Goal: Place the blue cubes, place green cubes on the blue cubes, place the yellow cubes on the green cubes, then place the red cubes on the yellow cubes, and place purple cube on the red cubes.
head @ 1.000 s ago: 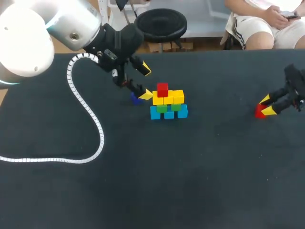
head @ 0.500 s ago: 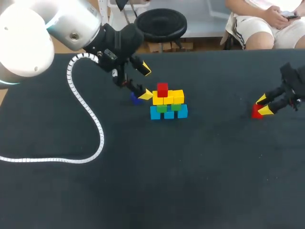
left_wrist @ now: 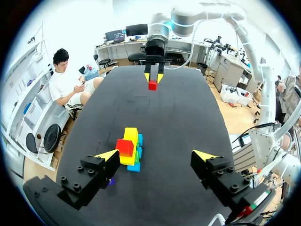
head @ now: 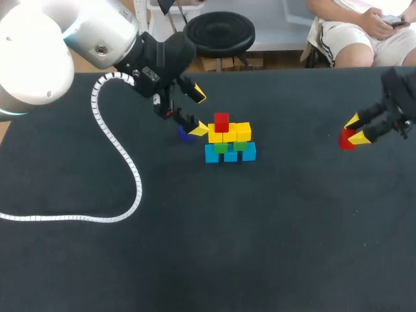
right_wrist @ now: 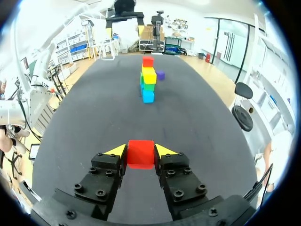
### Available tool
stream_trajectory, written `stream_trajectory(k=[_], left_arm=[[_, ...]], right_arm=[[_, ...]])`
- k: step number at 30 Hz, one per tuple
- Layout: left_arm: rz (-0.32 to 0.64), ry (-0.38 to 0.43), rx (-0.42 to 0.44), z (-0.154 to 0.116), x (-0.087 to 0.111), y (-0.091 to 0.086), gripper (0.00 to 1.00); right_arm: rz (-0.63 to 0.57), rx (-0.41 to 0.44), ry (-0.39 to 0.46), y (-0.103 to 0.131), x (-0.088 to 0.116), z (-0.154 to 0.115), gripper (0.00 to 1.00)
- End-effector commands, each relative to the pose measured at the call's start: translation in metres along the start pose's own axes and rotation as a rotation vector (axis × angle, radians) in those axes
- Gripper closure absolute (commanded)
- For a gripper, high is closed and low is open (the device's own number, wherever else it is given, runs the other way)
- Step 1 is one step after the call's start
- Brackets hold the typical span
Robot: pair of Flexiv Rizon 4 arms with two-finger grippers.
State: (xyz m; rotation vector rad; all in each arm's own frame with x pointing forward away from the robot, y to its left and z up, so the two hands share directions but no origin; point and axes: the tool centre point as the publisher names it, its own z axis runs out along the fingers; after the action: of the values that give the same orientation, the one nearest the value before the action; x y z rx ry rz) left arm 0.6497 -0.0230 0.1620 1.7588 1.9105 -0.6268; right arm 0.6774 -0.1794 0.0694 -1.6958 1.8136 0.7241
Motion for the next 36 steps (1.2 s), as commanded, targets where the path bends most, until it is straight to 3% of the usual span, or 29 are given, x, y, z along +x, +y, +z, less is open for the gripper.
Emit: stream_trajectory(k=[1, 28, 36], left_arm=[[0.002, -0.001, 0.002, 0.0, 0.0, 0.001, 0.0], [0.002, -0.001, 0.002, 0.0, 0.0, 0.001, 0.0], [0.002, -0.001, 0.002, 0.0, 0.0, 0.001, 0.0]], right_arm=[[-0.011, 0.014, 0.01, 0.007, -0.011, -0.004, 1.0], [-0.009, 0.023, 0.016, 0.008, -0.014, -0.004, 1.0], [-0.206, -0.028, -0.064, -0.023, -0.087, 0.017, 1.0]])
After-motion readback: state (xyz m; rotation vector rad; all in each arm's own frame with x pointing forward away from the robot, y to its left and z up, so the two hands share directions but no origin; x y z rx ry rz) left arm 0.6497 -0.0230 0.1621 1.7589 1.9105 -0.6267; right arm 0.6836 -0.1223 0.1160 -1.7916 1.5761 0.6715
